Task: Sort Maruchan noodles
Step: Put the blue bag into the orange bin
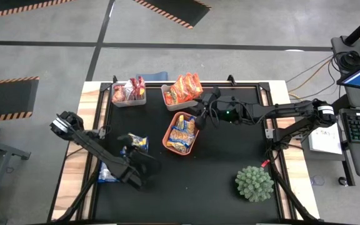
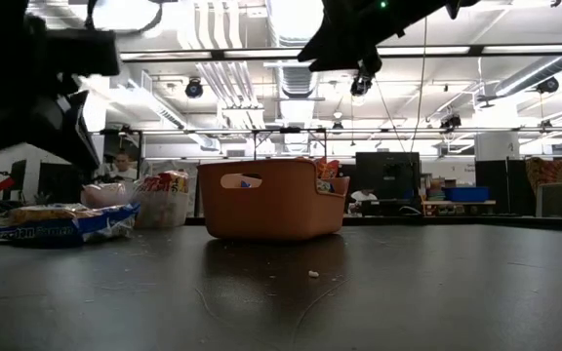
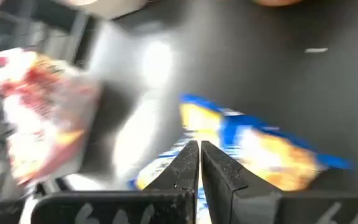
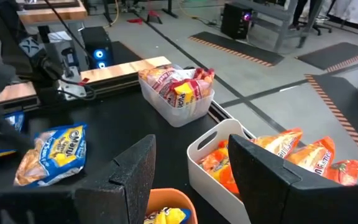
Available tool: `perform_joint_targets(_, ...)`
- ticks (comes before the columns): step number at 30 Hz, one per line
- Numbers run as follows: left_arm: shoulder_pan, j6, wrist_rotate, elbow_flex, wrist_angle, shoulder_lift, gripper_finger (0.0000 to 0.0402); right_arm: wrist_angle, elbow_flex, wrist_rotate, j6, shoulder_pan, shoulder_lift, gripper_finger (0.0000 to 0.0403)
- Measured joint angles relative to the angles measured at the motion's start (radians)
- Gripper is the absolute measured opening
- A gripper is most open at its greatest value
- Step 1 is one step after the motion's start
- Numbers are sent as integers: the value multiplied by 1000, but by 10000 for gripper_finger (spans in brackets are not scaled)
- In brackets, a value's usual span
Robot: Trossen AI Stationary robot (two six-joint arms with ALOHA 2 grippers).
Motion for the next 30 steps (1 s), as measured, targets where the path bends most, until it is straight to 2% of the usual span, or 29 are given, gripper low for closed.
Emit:
perform_joint_targets(4,2,-138,-38,-90,-17,0,0,1,0,0,0,0,0,192)
perform_joint_targets(8,2,-173,5,-186,130,2,0,0,4,0,-9,0,-2,192)
perform_joint_targets(11,-2,-78,52,-215,299,2,0,-4,30,0,-24,0,-2,192)
perform_joint_targets(16,-16,227,183,-190,625,-9,0,-86,110,-28,-34,13,-3,192)
perform_joint_targets(18,-31,279,197,-161,625,-15,0,-173,155,-91,-17,18,-3,192)
perform_joint_targets(20,-42,319,169,-129,618,-39,0,-270,193,-187,40,22,-3,192)
perform_joint_targets(23,-63,370,100,-99,644,-95,0,-400,222,-390,158,37,-3,192)
perform_joint_targets(26,-92,405,98,-95,661,-146,0,-472,216,-570,251,66,-3,192)
perform_joint_targets(30,-131,379,96,-122,662,-189,0,-553,199,-615,381,121,-2,192)
